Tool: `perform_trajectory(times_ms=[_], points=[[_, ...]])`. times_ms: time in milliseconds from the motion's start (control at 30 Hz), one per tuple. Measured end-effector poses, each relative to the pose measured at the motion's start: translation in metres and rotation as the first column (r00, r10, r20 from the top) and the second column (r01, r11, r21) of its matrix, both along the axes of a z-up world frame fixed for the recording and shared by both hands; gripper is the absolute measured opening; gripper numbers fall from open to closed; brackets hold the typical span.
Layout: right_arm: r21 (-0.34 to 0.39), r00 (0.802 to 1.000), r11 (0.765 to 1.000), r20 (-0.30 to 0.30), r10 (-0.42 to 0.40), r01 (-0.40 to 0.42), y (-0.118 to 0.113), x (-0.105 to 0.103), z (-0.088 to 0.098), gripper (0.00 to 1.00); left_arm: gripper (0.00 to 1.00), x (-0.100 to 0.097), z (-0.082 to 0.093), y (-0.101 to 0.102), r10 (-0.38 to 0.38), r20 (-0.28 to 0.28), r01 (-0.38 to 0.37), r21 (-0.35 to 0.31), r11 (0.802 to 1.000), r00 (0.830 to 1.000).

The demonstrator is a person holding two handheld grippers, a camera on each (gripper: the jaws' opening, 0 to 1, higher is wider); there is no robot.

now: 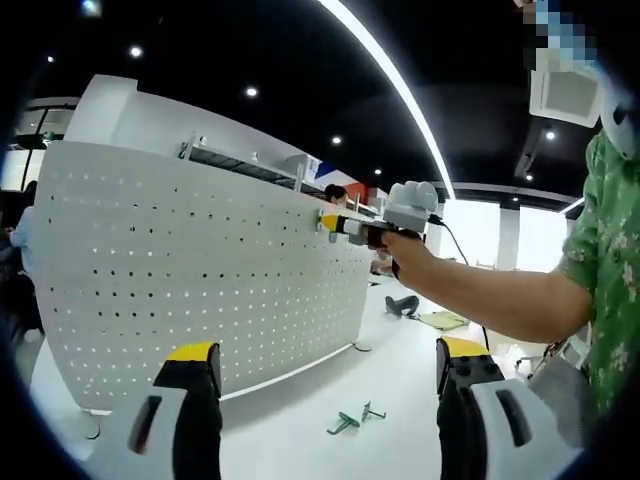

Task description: Insert the hook assembly into the mounting plate slot until the hook locks in place.

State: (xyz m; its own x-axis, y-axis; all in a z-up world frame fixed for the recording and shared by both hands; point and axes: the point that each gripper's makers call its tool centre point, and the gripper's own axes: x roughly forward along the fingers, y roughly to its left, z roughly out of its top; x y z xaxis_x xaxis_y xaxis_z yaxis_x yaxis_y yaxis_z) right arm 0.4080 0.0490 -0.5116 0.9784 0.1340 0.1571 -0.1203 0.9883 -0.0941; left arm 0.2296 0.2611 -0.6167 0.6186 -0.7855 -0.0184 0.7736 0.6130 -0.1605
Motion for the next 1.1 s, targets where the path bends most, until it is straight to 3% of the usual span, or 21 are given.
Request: perform_trajectory(times_ms=[1100], points=[[-0.009,1.0,1.0,-0.013,-0.002,0.002,0.0008,0.0022,-0.0103,0.01,0.89,0.001,-0.002,0.0031,-0.001,-0.004,0.001,0.001,1.0,1.0]])
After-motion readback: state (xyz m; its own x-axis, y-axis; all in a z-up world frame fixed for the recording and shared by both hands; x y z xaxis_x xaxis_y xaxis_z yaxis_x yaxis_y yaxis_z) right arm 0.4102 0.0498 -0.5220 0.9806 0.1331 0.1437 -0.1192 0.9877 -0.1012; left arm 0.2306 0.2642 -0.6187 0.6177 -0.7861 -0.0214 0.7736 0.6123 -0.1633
